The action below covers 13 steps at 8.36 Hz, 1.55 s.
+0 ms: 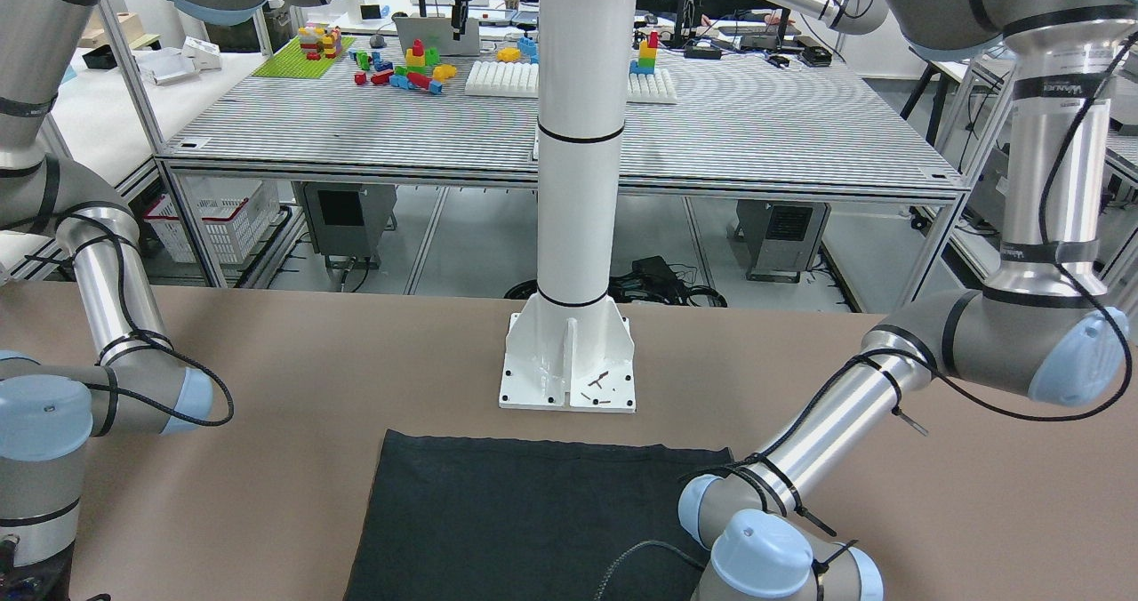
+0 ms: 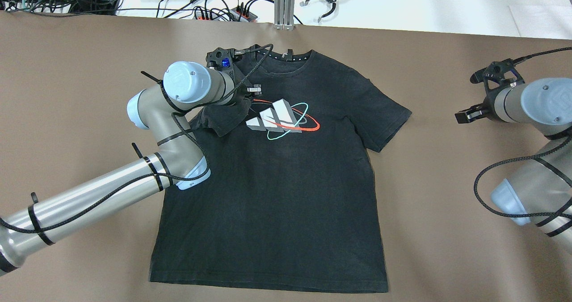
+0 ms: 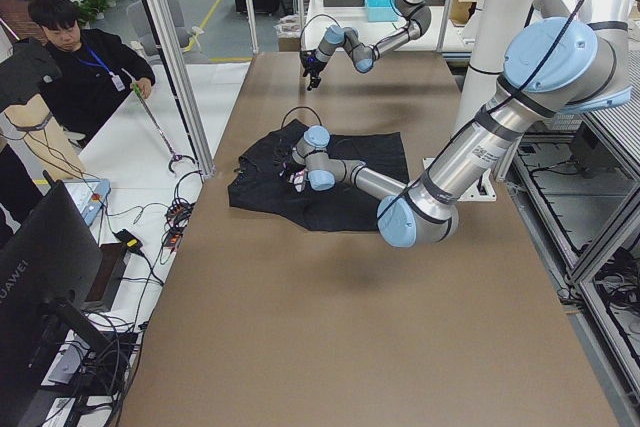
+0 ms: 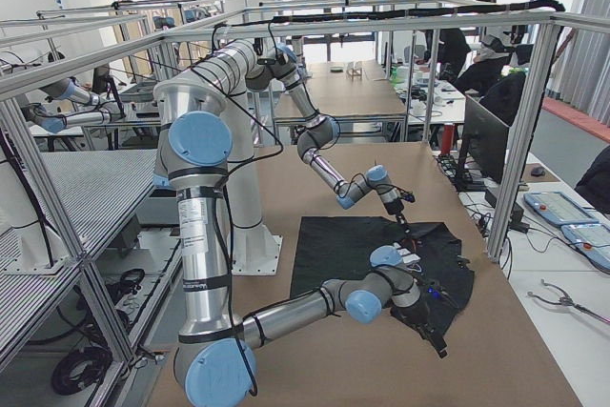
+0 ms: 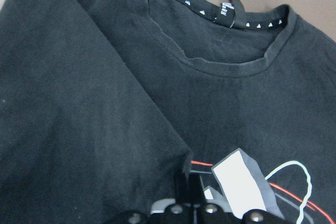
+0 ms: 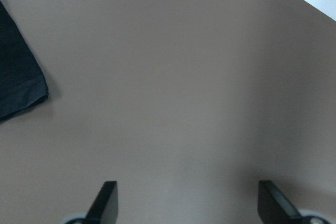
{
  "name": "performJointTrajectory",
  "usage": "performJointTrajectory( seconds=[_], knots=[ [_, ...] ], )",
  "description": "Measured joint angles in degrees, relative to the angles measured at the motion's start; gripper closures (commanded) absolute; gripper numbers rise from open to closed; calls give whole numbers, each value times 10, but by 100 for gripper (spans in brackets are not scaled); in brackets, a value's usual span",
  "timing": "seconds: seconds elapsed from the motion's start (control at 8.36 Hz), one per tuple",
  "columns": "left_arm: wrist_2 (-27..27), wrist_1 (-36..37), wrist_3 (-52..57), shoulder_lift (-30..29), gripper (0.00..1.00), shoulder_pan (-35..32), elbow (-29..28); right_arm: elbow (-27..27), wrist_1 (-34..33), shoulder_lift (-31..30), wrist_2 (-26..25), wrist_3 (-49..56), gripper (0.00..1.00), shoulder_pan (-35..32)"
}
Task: Fold clothes
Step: 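Fold the sleeve nearest the left gripper inward over the shirt body, then grasp the other sleeve with the right gripper and fold it inward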
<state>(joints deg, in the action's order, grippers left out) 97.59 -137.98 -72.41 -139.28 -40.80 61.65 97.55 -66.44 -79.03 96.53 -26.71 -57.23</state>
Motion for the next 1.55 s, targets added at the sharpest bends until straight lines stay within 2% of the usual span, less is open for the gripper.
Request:
performJointTrajectory(
  seconds=[0.36, 0.6, 0.72, 0.96, 1.2, 1.55],
  knots=[
    [-8, -5, 1, -2, 5, 5, 5, -10, -1, 9, 0, 0, 7, 3],
    [-9, -3, -1, -6, 5, 5, 15, -30, 5, 35, 1, -32, 6, 5],
    [-9, -2, 1, -5, 5, 5, 16, -51, 31, 49, 2, -77, 6, 11],
    [-10, -2, 4, -4, 6, 7, 14, -124, 137, 73, 5, -184, 7, 25],
    [-11, -2, 5, -3, 5, 10, 13, -180, 211, 98, 6, -258, 8, 45],
    [-13, -3, 6, -2, 6, 15, 13, -209, 255, 105, 6, -294, 9, 61]
  ],
)
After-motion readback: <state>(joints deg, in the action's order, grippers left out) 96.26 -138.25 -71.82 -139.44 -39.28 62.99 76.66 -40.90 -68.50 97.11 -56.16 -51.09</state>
